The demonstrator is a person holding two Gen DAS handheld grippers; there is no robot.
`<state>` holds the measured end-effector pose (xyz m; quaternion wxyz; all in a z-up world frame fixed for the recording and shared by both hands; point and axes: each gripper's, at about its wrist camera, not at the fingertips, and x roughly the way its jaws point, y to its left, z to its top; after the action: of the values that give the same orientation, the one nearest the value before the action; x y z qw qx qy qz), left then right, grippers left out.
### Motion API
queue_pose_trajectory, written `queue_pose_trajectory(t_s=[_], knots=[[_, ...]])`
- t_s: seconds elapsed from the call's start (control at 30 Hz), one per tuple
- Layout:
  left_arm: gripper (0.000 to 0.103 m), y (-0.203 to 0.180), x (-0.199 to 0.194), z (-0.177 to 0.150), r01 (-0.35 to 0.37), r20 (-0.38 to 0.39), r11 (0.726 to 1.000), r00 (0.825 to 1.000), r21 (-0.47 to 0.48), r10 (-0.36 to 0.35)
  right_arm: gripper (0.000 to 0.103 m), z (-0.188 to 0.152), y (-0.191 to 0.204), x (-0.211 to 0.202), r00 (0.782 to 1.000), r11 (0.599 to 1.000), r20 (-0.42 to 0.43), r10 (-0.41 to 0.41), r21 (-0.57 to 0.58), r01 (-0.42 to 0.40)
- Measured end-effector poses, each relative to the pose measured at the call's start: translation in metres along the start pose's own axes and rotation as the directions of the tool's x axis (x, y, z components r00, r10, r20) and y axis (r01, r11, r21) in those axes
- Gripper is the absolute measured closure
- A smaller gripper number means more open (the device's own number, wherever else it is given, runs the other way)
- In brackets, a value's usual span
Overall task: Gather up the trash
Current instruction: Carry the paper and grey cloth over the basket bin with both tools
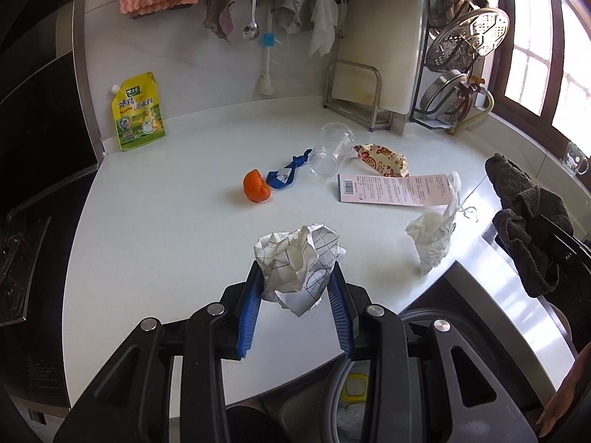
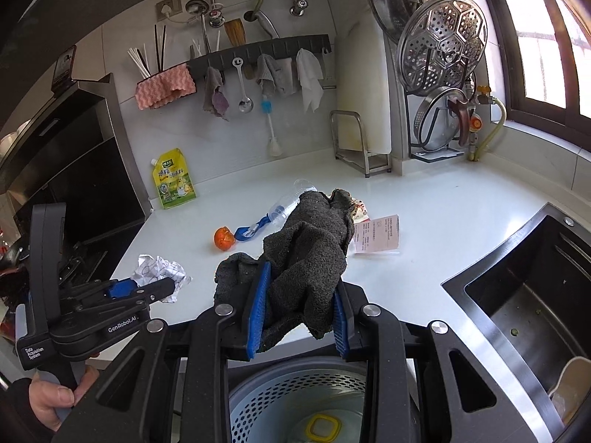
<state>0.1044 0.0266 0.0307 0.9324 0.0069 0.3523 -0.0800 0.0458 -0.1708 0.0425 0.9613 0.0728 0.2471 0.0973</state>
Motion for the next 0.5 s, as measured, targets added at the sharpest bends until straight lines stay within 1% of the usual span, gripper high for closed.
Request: queue_pose_trajectory(t_s=[0.03,0.13,0.27,0.37,0.5], knots=[[0.068,-0.002,-0.002,-0.002,0.002,-0.002,1.0,1.0,0.001,-0.002,0.074,-0.001,-0.001,-0.003,1.0,1.0,0.003,-0.001,0.002,0.001],[0.068,-0.006,-0.008,-0.007,0.007,0.001,1.0,1.0,0.008,-0.007,0.074,0.0,-0.002,-0.02,0.998,0.999,0.037,0.041,0.027,-0.042],[0.068,-0.011,-0.017,-0.013,0.023,0.003,1.0,1.0,0.008,-0.023,0.074,-0.006,0.004,-0.036,0.998,0.999,0.046,0.033,0.004,-0.033],[0.068,-0.019,-0.023,-0.02,0.035,0.004,0.999,0.999,0.019,-0.035,0.074,-0.021,0.006,-0.044,1.0,1.0,0.027,0.01,-0.009,-0.01],[0.068,-0.029,-0.029,-0.032,0.052,-0.007,0.998,0.999,0.033,-0.052,0.074,-0.047,0.003,-0.05,1.0,1.0,-0.023,-0.01,0.0,0.01]])
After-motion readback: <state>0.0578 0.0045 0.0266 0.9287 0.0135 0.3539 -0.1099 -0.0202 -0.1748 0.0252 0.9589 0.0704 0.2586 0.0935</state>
